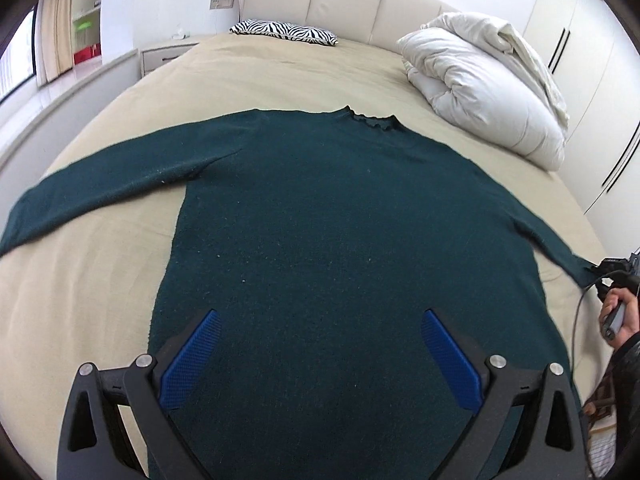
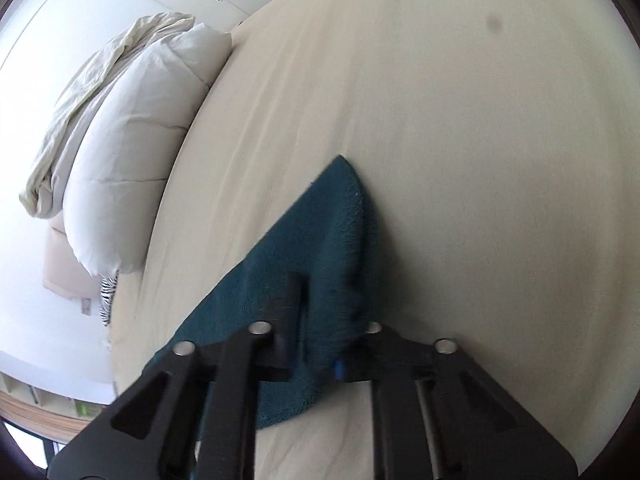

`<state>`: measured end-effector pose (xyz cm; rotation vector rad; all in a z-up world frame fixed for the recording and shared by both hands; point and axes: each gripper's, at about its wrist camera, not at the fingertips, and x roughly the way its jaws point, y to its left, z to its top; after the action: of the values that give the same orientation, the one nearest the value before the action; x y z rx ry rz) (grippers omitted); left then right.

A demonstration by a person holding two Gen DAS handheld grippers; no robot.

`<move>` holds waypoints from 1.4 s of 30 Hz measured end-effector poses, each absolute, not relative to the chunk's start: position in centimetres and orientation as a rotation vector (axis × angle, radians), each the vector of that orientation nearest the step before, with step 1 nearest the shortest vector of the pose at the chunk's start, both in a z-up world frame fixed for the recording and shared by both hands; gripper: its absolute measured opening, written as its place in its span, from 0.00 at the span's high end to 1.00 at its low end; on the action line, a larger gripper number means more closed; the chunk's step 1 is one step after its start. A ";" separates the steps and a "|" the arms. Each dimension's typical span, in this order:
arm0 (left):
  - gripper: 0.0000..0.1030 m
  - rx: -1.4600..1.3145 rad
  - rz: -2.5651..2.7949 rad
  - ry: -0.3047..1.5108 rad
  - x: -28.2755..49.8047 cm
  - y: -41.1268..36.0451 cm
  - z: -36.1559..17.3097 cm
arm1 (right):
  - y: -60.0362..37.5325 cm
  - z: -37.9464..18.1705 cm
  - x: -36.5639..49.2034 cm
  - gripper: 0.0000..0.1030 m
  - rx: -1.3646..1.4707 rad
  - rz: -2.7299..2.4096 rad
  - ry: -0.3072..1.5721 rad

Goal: Fold small clothes

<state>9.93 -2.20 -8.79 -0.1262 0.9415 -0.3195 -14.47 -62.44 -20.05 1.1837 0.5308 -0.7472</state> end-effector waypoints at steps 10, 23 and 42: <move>0.07 -0.318 -0.358 0.904 12.6 1.5 -8.2 | -50.0 -7.4 2.4 0.93 0.698 -0.370 0.610; 0.14 -0.464 -0.341 0.912 16.9 5.5 -9.9 | -24.5 -14.0 22.1 0.89 0.385 0.051 0.869; 0.88 -0.259 -0.385 1.063 27.3 -7.1 -12.6 | -44.0 -22.8 14.4 0.28 1.002 -0.006 0.721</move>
<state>27.29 -7.12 -12.64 -0.2586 1.0629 -0.3847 14.43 -43.95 -22.83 1.0019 0.7206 -0.0058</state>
